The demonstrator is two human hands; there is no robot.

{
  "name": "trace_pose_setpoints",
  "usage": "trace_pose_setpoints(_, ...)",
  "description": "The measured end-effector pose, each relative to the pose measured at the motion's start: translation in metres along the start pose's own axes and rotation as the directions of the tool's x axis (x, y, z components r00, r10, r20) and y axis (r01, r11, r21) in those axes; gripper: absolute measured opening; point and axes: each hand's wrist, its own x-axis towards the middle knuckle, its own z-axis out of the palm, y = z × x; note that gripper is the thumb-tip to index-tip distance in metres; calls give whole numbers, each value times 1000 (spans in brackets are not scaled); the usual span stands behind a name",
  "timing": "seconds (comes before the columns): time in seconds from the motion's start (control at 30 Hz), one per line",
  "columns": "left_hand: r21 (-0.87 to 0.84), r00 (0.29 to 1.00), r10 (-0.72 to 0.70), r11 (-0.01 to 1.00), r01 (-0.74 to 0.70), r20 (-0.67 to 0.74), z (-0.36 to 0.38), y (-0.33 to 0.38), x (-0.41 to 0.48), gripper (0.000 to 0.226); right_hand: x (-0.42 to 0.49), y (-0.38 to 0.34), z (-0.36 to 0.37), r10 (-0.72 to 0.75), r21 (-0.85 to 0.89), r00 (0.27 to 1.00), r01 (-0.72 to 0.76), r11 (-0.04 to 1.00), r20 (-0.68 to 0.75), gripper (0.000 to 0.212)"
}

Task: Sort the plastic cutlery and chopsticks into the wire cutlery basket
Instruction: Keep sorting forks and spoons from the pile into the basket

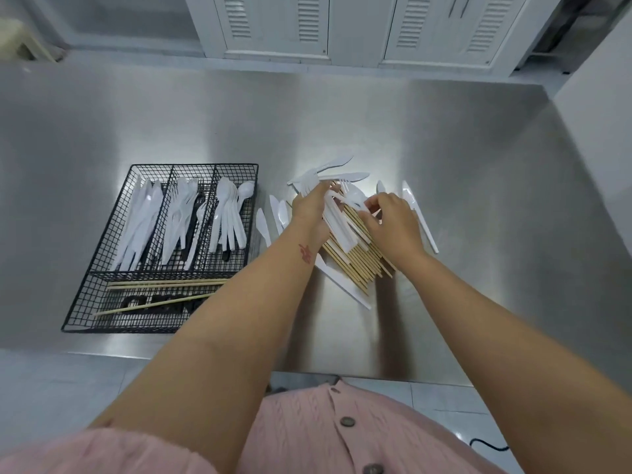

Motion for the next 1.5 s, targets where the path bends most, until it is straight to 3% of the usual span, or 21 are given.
trace_pose_setpoints(0.1, 21, 1000, -21, 1000, 21, -19, -4, 0, 1, 10, -5, -2, 1, 34, 123, 999, -35, 992, 9, 16)
trace_pose_setpoints(0.2, 62, 997, -36, 997, 40, -73, -6, 3, 4, 36, -4, -7, 1, 113, 201, 994, -111, 973, -1, 15)
trace_pose_setpoints(0.33, 93, 998, -39, 995, 42, -39, -38, 24, -2, 51, -15, -57, 9, 98, 291, 994, -79, 953, -51, 17)
trace_pose_setpoints(0.47, 168, 996, -79, 982, 85, -43, -38, 18, -8, 51, -15, -71, 16, 96, 254, 993, -76, 964, -68, 15)
trace_pose_setpoints(0.6, 170, 984, -168, 973, 157, 53, -40, 20, -11, 76, -16, -77, 21, 99, 132, 993, -90, 987, -65, 17)
trace_pose_setpoints(0.7, 165, 980, -181, 972, 165, 86, -44, 24, -14, 74, -17, -80, 24, 80, 65, 994, -75, 995, -76, 19)
trace_pose_setpoints(0.87, 218, 994, -109, 970, 106, 4, -53, 28, -13, 47, -21, -84, 29, -38, 78, 997, 43, 996, -75, 24)
trace_pose_setpoints(0.97, 131, 997, -64, 989, 68, -37, -56, 31, -7, 60, -22, -86, 29, -5, 144, 997, 16, 989, -78, 26)
trace_pose_setpoints(1.07, 82, 997, -37, 996, 42, -61, -61, 36, 3, 86, -21, -89, 29, 81, 236, 994, -96, 967, 73, 37)
trace_pose_setpoints(1.23, -31, 999, -16, 999, 17, 42, -60, 53, -23, 60, -20, -101, 30, 171, 470, 887, -382, 796, 430, 47)
trace_pose_setpoints(1.37, -16, 999, -16, 1000, 17, 52, -69, 64, -30, 70, -18, -109, 30, 56, 448, 809, -381, 809, 586, 38)
trace_pose_setpoints(1.5, -75, 988, 41, 997, -29, 152, -85, 74, -29, 36, -16, -129, 37, 1, 443, 771, -367, 818, 636, 22)
